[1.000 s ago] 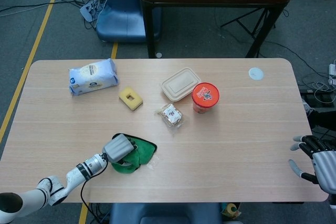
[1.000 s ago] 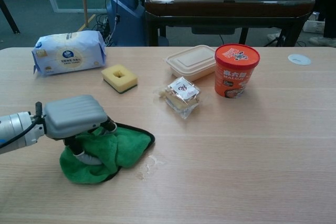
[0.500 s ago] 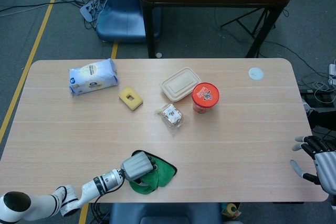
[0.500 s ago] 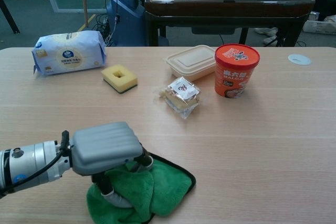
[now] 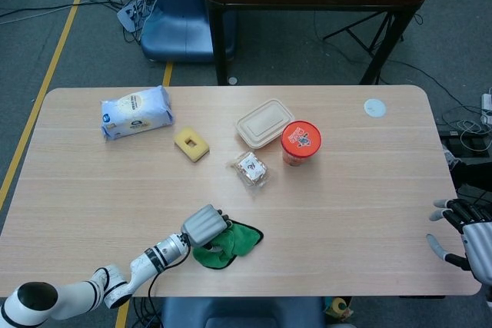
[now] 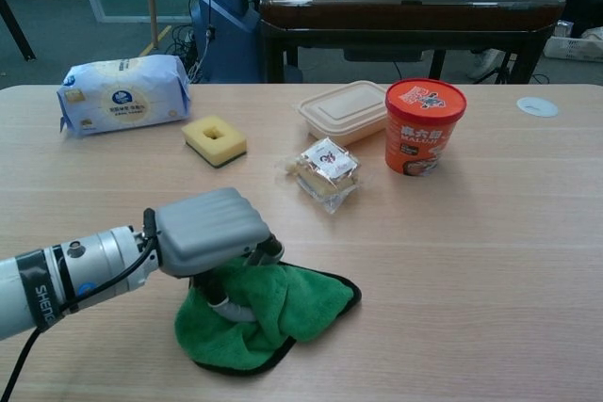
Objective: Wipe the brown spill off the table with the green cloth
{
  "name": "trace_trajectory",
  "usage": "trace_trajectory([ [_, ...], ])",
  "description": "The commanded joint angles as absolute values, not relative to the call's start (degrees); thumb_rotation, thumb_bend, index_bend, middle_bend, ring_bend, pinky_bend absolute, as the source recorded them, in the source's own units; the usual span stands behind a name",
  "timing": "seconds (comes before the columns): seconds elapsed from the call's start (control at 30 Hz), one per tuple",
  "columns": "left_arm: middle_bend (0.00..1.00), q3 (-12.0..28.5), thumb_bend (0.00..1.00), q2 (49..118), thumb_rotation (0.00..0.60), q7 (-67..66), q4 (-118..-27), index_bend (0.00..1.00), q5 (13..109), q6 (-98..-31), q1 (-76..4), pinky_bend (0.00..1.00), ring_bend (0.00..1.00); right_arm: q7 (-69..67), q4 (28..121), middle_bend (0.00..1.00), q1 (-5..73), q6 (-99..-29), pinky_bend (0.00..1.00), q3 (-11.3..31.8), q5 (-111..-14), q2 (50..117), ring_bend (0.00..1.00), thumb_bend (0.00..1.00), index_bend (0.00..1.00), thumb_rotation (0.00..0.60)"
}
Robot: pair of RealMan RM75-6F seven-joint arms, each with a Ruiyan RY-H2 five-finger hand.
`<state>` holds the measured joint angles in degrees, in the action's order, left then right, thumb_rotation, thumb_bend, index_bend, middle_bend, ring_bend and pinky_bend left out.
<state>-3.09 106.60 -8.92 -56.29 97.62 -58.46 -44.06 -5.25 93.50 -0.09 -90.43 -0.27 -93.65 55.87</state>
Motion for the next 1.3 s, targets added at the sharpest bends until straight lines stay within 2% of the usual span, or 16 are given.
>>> trace_trajectory([
  [0.03,0.57,-1.84,0.17,107.47,0.6,-9.73,-53.14,0.57,96.22,-58.34,-44.01,0.9,0.59,-5.28,93.47,0.32,-0.06,-90.4,0.32,-0.21,-93.6,55.86,0.24,0.37,0.44,0.6],
  [0.4,0.57,0.67,0.17,106.73,0.6,-9.45,-43.46,0.57,92.69,-59.63,-43.01,0.9,0.59,-5.19,93.82,0.32,0.2,-90.33,0.32,-0.1,-94.0,55.61,0.24,0.37,0.44,0.6],
  [0.73,0.57,6.12,0.17,100.15,0.6,-6.06,-42.31,0.57,86.5,-63.14,-40.81,0.9,0.59,-5.18,93.94,0.32,0.36,-90.3,0.32,-0.04,-94.25,55.69,0.24,0.37,0.44,0.6],
  [0.97,0.55,9.42,0.17,99.45,0.6,-6.41,-41.74,0.54,81.35,-61.69,-40.17,0.88,0.56,-4.99,94.06,0.32,0.57,-90.17,0.32,-0.05,-94.55,55.82,0.24,0.37,0.44,0.6],
  [1.03,0.42,10.28,0.17,99.22,0.6,-6.97,-42.69,0.4,79.03,-59.55,-39.83,0.82,0.45,-4.87,94.16,0.32,0.51,-90.3,0.32,-0.07,-94.6,55.76,0.24,0.37,0.44,0.6],
  [1.1,0.15,11.28,0.17,98.39,0.6,-7.37,-45.06,0.12,76.6,-57.28,-39.55,0.62,0.23,-4.71,94.24,0.32,0.45,-90.32,0.32,-0.09,-94.55,55.69,0.24,0.37,0.44,0.6],
  [1.13,0.08,12.0,0.17,97.65,0.6,-7.9,-47.02,0.06,75.06,-56.3,-39.35,0.55,0.17,-4.66,94.3,0.32,0.42,-90.33,0.32,-0.1,-94.52,55.67,0.24,0.37,0.44,0.6],
  [1.17,0.02,12.49,0.17,97.04,0.6,-8.42,-48.54,0.01,74.13,-56.05,-39.15,0.43,0.08,-4.67,94.31,0.32,0.41,-90.34,0.32,-0.12,-94.51,55.66,0.24,0.37,0.44,0.6],
  [1.2,0.0,12.89,0.16,96.41,0.6,-8.69,-50.13,0.0,73.56,-56.29,-38.93,0.36,0.03,-4.69,94.3,0.32,0.4,-90.35,0.32,-0.11,-94.5,55.66,0.24,0.37,0.44,0.6],
  [1.3,0.0,13.54,0.15,94.31,0.6,-8.63,-54.6,0.0,73.14,-58.43,-37.96,0.31,0.0,-4.79,94.22,0.32,0.5,-90.1,0.32,-0.05,-94.26,55.7,0.24,0.37,0.44,0.6],
])
